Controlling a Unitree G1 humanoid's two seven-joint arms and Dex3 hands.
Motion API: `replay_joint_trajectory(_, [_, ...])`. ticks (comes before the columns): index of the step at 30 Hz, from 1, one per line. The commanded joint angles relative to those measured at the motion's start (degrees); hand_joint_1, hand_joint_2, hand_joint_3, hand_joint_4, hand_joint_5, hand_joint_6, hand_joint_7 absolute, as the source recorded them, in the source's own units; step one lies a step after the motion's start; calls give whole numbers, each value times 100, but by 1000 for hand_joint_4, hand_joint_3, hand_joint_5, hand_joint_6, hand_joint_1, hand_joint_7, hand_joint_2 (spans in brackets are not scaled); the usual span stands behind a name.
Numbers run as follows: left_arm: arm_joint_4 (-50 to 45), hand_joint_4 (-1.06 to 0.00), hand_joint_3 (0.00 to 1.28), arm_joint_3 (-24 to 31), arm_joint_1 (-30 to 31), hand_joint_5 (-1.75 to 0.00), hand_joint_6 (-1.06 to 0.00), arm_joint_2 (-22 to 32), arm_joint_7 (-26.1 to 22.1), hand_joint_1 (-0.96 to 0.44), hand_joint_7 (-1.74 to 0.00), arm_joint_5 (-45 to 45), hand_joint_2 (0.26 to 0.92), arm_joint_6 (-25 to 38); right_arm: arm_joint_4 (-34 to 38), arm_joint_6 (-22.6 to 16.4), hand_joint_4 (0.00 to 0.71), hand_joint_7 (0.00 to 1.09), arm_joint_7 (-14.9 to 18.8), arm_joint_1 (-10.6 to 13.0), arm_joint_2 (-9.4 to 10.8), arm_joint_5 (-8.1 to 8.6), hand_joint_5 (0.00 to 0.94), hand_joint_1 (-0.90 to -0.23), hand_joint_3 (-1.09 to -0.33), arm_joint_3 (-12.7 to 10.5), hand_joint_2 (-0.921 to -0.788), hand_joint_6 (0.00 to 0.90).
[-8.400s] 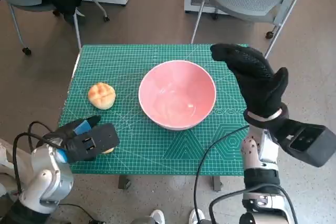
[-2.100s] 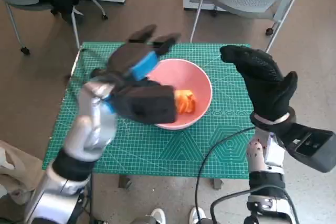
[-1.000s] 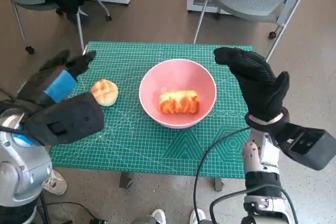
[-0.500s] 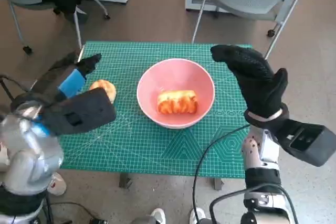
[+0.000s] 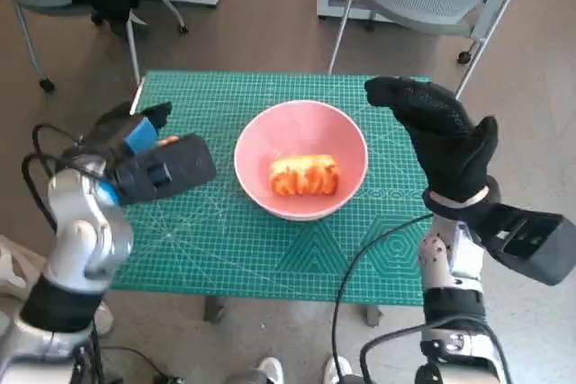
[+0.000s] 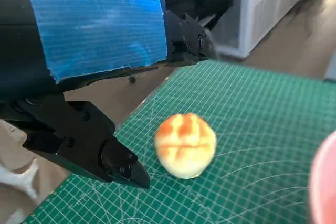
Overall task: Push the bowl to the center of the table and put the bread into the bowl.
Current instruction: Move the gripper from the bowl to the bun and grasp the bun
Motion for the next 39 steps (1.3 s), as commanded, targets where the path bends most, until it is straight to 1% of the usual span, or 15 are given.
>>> replay_joint_trajectory(1, [553, 1, 24, -170, -370, 1, -180, -74, 107, -30, 0, -17, 695, -215, -28, 106, 62, 266, 54, 149, -53, 54, 1, -684, -831, -41, -921, -1])
replay_joint_trajectory(8, [1272, 1, 20, -382, -727, 1, -175, -199, 104, -100, 0, -15, 689, -338, -58, 148, 62, 273, 64, 165, -78, 51, 1, -685, -830, -70, -921, -1])
replay_joint_trajectory(19, [2290, 1, 18, -595, -1194, 1, -170, -398, 227, -150, 0, -77, 690, -600, -95, 205, 63, 278, 68, 178, -107, 32, 1, -684, -826, -104, -921, -1])
replay_joint_trajectory(29, [3514, 1, 13, -950, -1637, 1, -169, -600, 716, -191, 0, -38, 685, -1201, -134, 219, 62, 278, 17, 202, -103, -22, 0, -684, -830, -88, -921, -1])
replay_joint_trajectory(39, [4608, 1, 11, -1037, -2089, 1, -158, -964, 936, -187, 0, -216, 682, -1409, -186, 264, 61, 276, -2, 232, -119, -35, 0, -684, -832, -96, -921, -1])
